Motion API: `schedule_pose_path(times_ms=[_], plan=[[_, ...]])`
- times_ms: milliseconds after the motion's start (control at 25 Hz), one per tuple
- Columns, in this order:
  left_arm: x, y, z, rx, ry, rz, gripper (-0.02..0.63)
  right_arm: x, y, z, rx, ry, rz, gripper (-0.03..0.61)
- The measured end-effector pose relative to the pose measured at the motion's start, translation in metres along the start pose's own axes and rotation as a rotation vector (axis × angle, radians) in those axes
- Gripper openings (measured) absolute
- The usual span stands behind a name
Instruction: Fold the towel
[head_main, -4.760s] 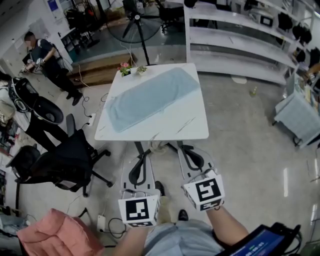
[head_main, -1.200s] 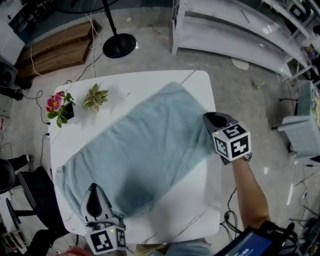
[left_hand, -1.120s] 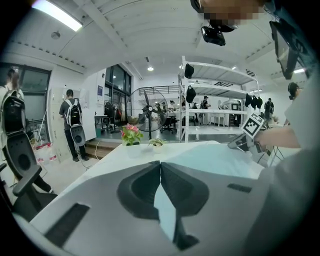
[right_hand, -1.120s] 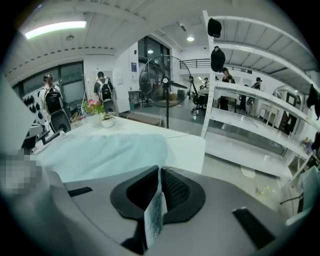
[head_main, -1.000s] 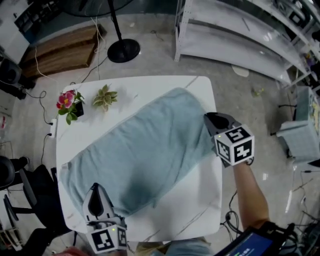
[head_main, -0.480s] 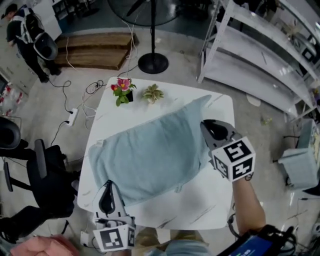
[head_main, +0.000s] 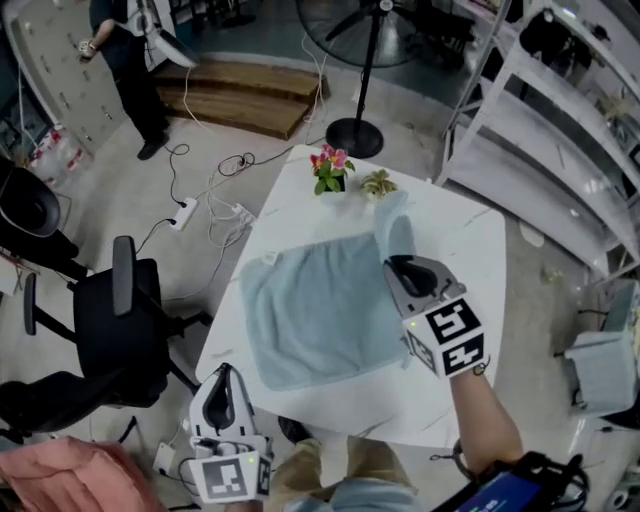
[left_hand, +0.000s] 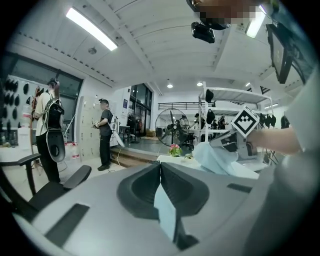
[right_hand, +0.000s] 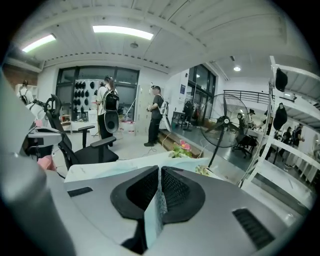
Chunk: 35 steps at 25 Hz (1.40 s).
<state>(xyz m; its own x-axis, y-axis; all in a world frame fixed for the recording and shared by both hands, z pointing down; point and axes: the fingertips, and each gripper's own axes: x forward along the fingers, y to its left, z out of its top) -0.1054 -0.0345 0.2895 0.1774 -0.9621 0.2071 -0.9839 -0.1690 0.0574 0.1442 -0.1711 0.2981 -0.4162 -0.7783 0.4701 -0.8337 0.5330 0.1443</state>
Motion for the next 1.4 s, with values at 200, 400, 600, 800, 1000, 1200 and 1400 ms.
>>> schedule_pose_path(times_ms=[200,400,600,800,1000,1200,1400], plan=[[-0.032,0.044,-0.011,-0.013,0.02,0.055,0.008,0.04,0.07,0.004,0.007,0.006,0.053,0.035],[-0.054,0.08,-0.021,-0.025,0.034,0.111,0.008,0.081,0.136,-0.01,-0.005,0.044,0.112,0.035],[-0.066,0.107,-0.039,-0.052,0.058,0.14,0.008,0.101,0.187,0.004,-0.046,0.014,0.139,0.035],[-0.068,0.124,-0.044,-0.074,0.066,0.152,0.008,0.112,0.215,0.007,-0.06,0.014,0.151,0.037],[-0.07,0.129,-0.05,-0.08,0.085,0.147,0.008,0.141,0.247,-0.053,-0.071,0.132,0.185,0.038],[-0.072,0.134,-0.065,-0.094,0.117,0.151,0.008,0.16,0.273,-0.092,-0.142,0.244,0.266,0.063],[-0.062,0.118,-0.065,-0.1,0.101,0.108,0.008,0.119,0.296,-0.051,-0.028,0.185,0.513,0.291]])
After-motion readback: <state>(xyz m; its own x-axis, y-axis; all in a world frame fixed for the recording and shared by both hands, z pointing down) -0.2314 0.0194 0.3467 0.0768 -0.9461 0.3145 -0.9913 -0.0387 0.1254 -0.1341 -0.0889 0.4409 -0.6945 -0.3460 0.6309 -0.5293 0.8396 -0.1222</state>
